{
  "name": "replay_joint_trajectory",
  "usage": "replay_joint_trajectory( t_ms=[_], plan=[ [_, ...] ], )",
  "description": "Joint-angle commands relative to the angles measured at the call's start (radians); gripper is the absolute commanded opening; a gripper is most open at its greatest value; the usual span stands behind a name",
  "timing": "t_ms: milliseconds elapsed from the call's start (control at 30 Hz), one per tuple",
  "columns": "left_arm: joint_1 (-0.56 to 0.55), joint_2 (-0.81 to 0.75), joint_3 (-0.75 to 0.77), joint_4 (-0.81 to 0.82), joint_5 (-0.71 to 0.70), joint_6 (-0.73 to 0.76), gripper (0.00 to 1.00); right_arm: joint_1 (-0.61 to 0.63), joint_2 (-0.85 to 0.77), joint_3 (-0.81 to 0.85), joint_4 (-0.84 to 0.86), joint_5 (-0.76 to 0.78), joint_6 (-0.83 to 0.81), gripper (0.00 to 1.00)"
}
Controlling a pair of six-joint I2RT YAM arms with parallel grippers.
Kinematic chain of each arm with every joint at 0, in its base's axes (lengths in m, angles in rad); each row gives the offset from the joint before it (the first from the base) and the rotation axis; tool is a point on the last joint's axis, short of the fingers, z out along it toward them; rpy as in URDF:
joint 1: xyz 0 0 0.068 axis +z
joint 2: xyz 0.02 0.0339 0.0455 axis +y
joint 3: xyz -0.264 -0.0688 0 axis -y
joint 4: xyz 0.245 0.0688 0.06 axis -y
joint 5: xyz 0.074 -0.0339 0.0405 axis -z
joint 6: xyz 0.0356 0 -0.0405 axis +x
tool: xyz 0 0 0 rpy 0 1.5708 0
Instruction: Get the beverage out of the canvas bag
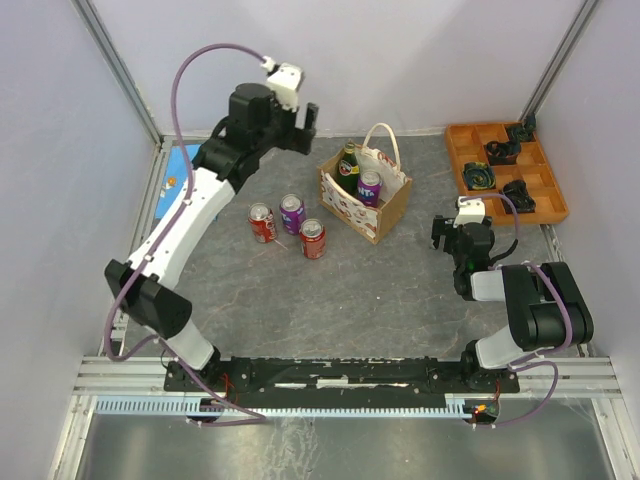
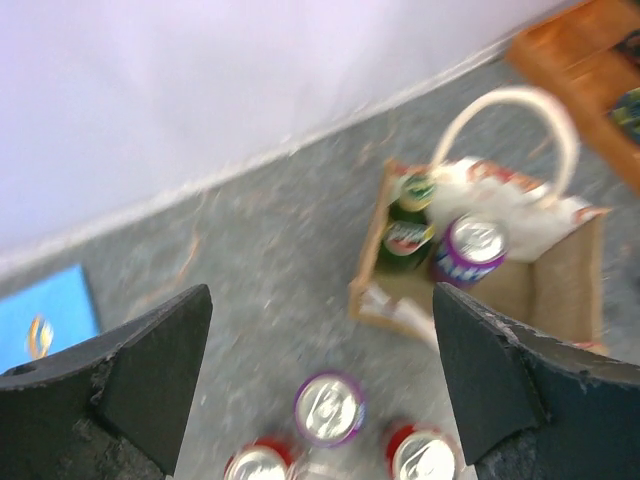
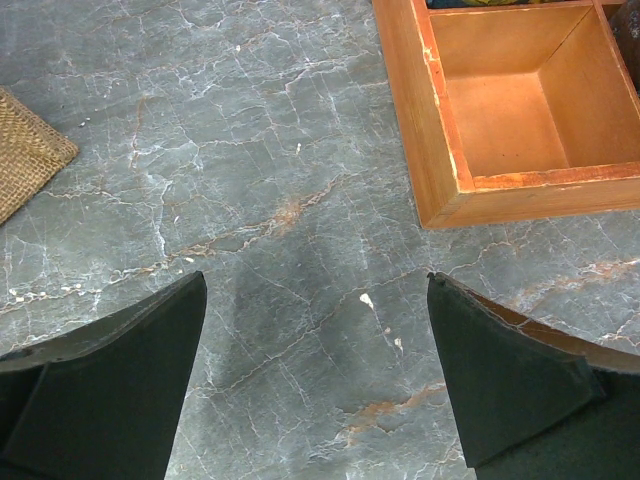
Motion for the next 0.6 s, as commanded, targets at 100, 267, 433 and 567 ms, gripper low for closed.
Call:
replay_joint_trajectory(
  t_ms=[100,267,433,567],
  plan=[
    [-0.16,0.243,0.292,-0.077,0.089,0.149,0.96,-0.001,-0.002,0.027,0.035,0.003,0.0,0.99],
    [-0.21,0.426,0.472,-0.152,0.152,0.219,0.95,0.0,-0.002,0.028,0.035,0.003,0.0,0.99],
    [-0.226,0.568,0.596,-0.191,0.182,0.259,0.95,0.0,-0.002,0.028,0.035,0.003,0.0,0.99],
    [-0.226,0.612,0.606,-0.183,0.2,0.276,0.95,-0.001,-0.002,0.028,0.035,0.003,0.001,0.99]
  ],
)
